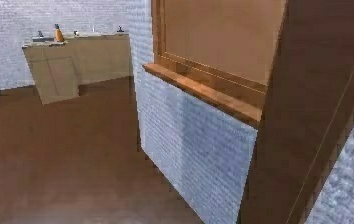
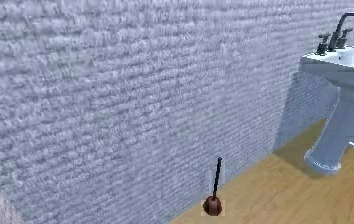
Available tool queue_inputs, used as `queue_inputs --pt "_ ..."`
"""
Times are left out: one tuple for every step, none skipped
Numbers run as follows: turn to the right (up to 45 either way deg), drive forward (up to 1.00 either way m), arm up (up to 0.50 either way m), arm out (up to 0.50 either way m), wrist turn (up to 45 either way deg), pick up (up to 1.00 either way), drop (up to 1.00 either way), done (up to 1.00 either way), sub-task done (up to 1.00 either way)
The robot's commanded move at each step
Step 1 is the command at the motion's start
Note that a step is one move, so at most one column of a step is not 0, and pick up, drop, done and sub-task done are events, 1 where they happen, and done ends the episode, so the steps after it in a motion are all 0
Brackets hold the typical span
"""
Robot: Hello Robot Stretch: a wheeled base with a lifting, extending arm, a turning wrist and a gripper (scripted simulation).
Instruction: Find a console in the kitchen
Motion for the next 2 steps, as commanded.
queue_inputs --pt "-42.0 0.0 0.0 0.0 0.0 0.0 0.0 0.0 0.0" --pt "0.0 1.0 0.0 0.0 0.0 0.0 0.0 0.0 0.0"
